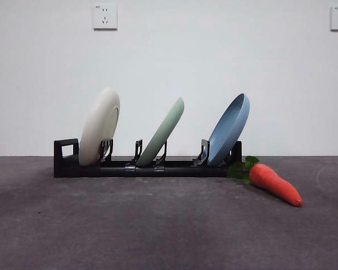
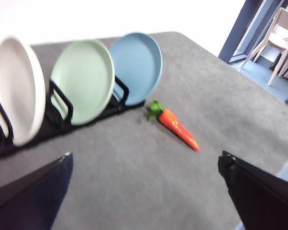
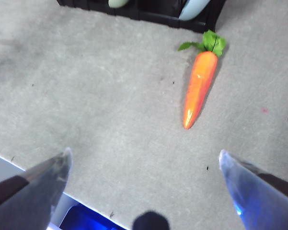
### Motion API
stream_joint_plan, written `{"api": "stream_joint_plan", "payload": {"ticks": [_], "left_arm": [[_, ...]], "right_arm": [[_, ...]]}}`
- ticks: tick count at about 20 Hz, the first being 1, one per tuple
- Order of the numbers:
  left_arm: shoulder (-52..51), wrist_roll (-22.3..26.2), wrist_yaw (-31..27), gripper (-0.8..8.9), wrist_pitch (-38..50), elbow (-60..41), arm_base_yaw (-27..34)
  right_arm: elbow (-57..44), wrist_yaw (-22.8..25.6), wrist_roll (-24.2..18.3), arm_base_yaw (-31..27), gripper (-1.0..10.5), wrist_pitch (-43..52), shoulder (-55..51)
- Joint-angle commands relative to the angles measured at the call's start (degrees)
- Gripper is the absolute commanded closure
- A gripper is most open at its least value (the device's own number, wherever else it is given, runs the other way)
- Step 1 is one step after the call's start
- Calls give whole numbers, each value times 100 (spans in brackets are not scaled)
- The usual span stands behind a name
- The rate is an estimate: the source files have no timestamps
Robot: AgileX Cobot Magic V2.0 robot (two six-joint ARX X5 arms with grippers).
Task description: Take the green plate from the plate rack,put the plate on the table,take the carrot from the table,put the carrot in the plate
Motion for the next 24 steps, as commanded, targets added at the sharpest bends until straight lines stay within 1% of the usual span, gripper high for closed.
{"api": "stream_joint_plan", "payload": {"ticks": [1,4,7,9,12,17,20,22,24], "left_arm": [[503,-227,-291,86,439,258,-457],[1416,-227,-1043,86,968,745,-1292],[2481,-229,-1788,86,1189,1338,-1958],[3244,-225,-1943,86,1331,1808,-2184],[4317,-212,-2124,86,1604,2509,-2341],[5792,-203,-2378,87,1827,3517,-2365],[6336,-203,-2562,87,2365,3615,-2385],[6618,-195,-2785,87,2614,3615,-2389],[6902,-129,-2881,87,2852,3615,-2400]], "right_arm": [[2,0,-24,4,286,35,61],[2,0,-28,4,286,35,129],[2,4,-68,4,286,35,140],[2,4,-68,4,286,35,140],[2,4,-68,4,286,35,140],[2,4,-66,4,286,33,140],[2,20,-63,4,286,33,140],[2,20,-63,4,286,33,140],[2,20,-63,4,286,33,140]]}}
